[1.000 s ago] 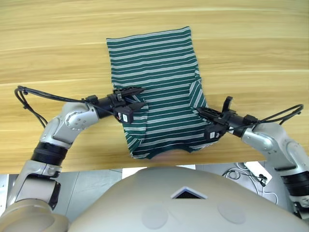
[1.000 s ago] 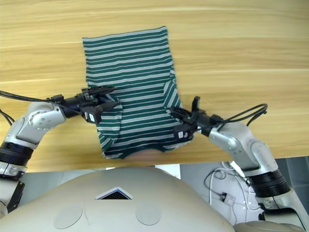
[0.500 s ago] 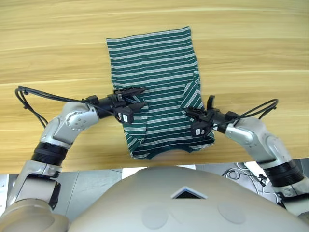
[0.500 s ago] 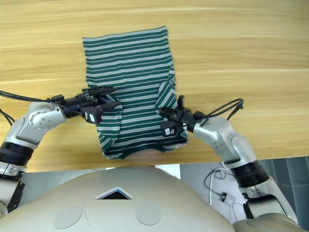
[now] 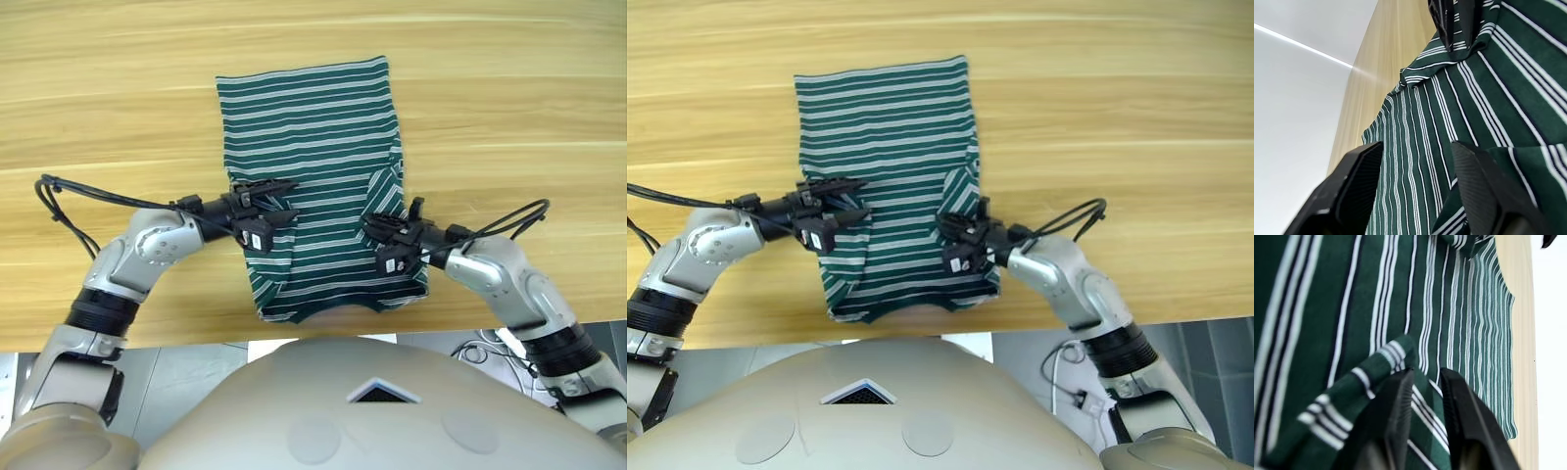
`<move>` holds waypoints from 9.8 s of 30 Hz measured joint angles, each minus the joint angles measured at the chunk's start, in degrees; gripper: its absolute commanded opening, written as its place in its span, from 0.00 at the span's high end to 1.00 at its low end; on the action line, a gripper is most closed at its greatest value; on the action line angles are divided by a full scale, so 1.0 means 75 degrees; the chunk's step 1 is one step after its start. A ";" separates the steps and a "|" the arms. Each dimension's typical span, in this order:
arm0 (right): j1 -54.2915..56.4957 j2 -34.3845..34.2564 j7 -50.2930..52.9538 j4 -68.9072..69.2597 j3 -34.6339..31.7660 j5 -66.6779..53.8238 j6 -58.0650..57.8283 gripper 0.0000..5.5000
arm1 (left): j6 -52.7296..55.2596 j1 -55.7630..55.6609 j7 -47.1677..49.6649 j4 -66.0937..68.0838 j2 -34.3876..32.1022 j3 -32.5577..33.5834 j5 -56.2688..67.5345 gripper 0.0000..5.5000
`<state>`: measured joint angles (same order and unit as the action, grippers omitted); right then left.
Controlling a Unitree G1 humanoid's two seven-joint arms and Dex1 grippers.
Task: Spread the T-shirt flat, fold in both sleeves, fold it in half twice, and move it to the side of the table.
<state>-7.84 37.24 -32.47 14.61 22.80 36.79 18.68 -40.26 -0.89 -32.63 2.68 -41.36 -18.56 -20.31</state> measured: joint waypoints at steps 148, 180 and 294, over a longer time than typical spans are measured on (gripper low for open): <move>0.3857 -0.2524 0.3497 -0.3129 -0.0659 -0.0044 -0.2470 0.44 | 0.2091 -0.6901 0.3181 0.9990 0.2839 0.1420 0.0238 0.79; 0.1874 -0.1474 0.0604 0.1153 0.1221 -0.3466 -0.1193 0.02 | -0.1167 -0.4874 0.1910 0.8194 0.2119 0.3749 0.2688 0.79; -0.1361 0.1411 -0.0984 0.0411 -0.0624 -0.1616 0.1172 0.52 | -0.0412 0.0762 -0.2092 -0.0324 -0.1320 -0.0179 0.0555 0.70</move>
<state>-18.04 47.82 -39.85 17.69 18.12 24.67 27.46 -43.35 4.82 -48.33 0.25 -51.25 -19.91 -16.15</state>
